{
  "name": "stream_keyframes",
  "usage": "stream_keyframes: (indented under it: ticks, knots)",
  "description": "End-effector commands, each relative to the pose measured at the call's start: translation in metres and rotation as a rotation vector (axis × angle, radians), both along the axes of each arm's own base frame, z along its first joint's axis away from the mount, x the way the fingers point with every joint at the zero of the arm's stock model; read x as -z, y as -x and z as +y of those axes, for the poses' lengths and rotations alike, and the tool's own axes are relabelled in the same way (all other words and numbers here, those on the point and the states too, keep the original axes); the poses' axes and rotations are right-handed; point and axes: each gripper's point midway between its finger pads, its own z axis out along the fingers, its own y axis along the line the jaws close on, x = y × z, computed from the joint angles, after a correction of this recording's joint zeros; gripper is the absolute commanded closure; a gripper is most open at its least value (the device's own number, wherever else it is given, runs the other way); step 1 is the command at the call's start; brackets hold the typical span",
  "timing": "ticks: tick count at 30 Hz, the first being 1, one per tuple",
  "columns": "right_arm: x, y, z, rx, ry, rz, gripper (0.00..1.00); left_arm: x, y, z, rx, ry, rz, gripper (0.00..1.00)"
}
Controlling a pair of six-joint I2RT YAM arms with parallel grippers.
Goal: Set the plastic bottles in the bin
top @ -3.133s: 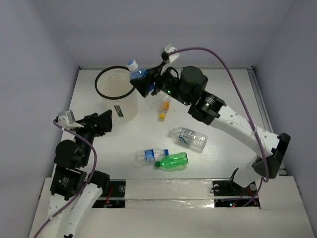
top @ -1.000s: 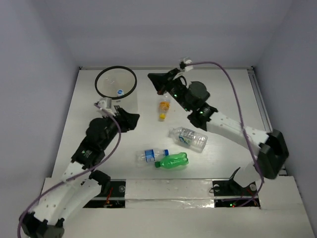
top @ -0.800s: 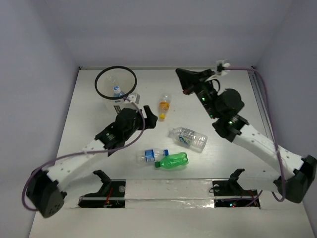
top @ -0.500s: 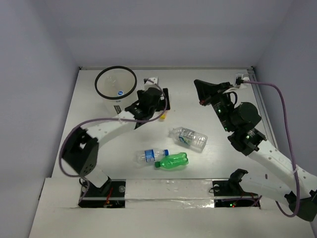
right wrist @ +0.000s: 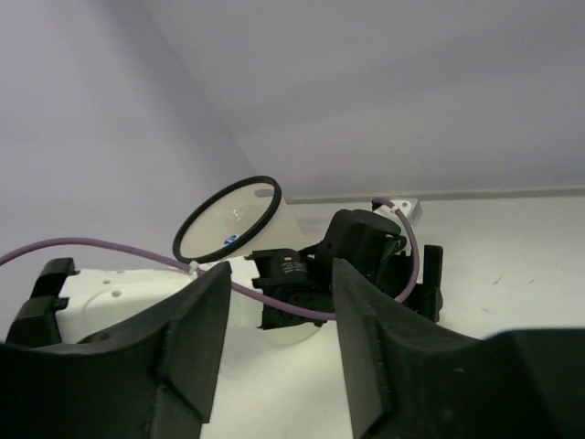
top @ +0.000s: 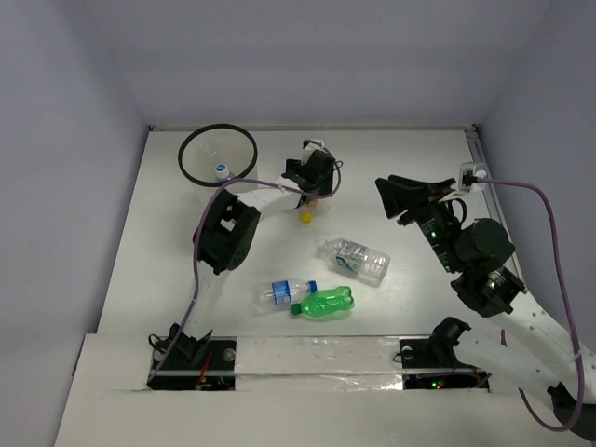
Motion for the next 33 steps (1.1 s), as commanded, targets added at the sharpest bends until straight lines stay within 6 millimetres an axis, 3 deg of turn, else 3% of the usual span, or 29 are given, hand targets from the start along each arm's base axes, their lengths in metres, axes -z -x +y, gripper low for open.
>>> stream_keyframes:
  ticks: [1, 2, 4, 5, 7, 8, 9, 10, 11, 13, 14, 16, 17, 19, 20, 22, 23, 25, 26, 27, 28, 29, 30, 31, 33]
  knots:
    - [0.005, 0.002, 0.000, -0.008, 0.030, 0.003, 0.44, -0.016, -0.014, -0.005, 0.016, 0.002, -0.019, 0.23]
    - [0.007, 0.002, 0.000, -0.006, 0.039, 0.007, 0.41, -0.015, -0.015, -0.006, 0.016, 0.003, -0.020, 0.32]
    - [0.015, 0.000, 0.003, -0.012, 0.061, 0.027, 0.41, -0.023, -0.017, -0.010, 0.025, 0.025, -0.040, 0.36]
    - [0.018, 0.001, 0.004, -0.016, 0.068, 0.033, 0.40, -0.040, -0.017, -0.012, 0.031, 0.052, -0.068, 0.42]
    - [0.034, 0.000, 0.005, -0.017, 0.094, 0.066, 0.40, -0.064, -0.015, -0.017, 0.060, 0.104, -0.111, 0.43]
    - [0.037, 0.002, 0.003, -0.020, 0.093, 0.070, 0.41, -0.101, -0.010, -0.021, 0.082, 0.152, -0.168, 0.43]
    - [0.042, 0.004, 0.003, -0.026, 0.101, 0.079, 0.42, -0.112, -0.003, -0.022, 0.108, 0.174, -0.175, 0.45]
    - [0.051, 0.006, 0.003, -0.036, 0.117, 0.096, 0.42, -0.137, -0.003, -0.025, 0.122, 0.220, -0.230, 0.45]
    - [0.060, 0.008, 0.003, -0.042, 0.124, 0.113, 0.46, -0.181, 0.004, -0.023, 0.140, 0.274, -0.293, 0.45]
    - [0.079, 0.012, 0.006, -0.067, 0.161, 0.156, 0.49, -0.220, 0.014, -0.022, 0.172, 0.327, -0.353, 0.46]
    - [0.086, 0.014, 0.009, -0.093, 0.178, 0.169, 0.51, -0.258, 0.024, -0.014, 0.180, 0.359, -0.413, 0.46]
    - [0.105, 0.016, 0.016, -0.129, 0.223, 0.217, 0.58, -0.294, 0.035, -0.003, 0.177, 0.382, -0.475, 0.46]
    - [0.110, 0.017, 0.019, -0.145, 0.238, 0.231, 0.60, -0.325, 0.047, 0.010, 0.172, 0.402, -0.531, 0.46]
    - [0.122, 0.017, 0.029, -0.183, 0.269, 0.264, 0.61, -0.345, 0.057, 0.029, 0.129, 0.389, -0.569, 0.46]
    - [0.126, 0.016, 0.032, -0.196, 0.275, 0.274, 0.61, -0.370, 0.067, 0.049, 0.099, 0.396, -0.620, 0.46]
    - [0.140, 0.012, 0.039, -0.208, 0.293, 0.310, 0.61, -0.379, 0.070, 0.083, 0.017, 0.378, -0.668, 0.46]
    - [0.145, 0.011, 0.042, -0.216, 0.298, 0.323, 0.61, -0.387, 0.081, 0.103, -0.011, 0.383, -0.699, 0.46]
    - [0.161, 0.007, 0.046, -0.215, 0.324, 0.366, 0.60, -0.399, 0.079, 0.147, -0.106, 0.380, -0.776, 0.47]
    - [0.167, 0.005, 0.046, -0.211, 0.335, 0.381, 0.58, -0.410, 0.088, 0.169, -0.142, 0.392, -0.823, 0.47]
    - [0.172, 0.004, 0.047, -0.206, 0.348, 0.399, 0.56, -0.392, 0.084, 0.182, -0.170, 0.368, -0.811, 0.47]
    - [0.176, 0.000, 0.046, -0.191, 0.357, 0.413, 0.54, -0.392, 0.080, 0.210, -0.235, 0.356, -0.839, 0.47]
    - [0.187, -0.004, 0.048, -0.180, 0.373, 0.439, 0.50, -0.389, 0.079, 0.222, -0.260, 0.342, -0.849, 0.48]
    - [0.191, -0.008, 0.049, -0.169, 0.378, 0.447, 0.48, -0.375, 0.075, 0.230, -0.275, 0.319, -0.832, 0.48]
    - [0.198, -0.012, 0.050, -0.158, 0.390, 0.465, 0.46, -0.374, 0.071, 0.245, -0.303, 0.298, -0.850, 0.49]
    - [0.214, -0.016, 0.058, -0.176, 0.418, 0.507, 0.43, -0.359, 0.062, 0.256, -0.330, 0.263, -0.841, 0.49]
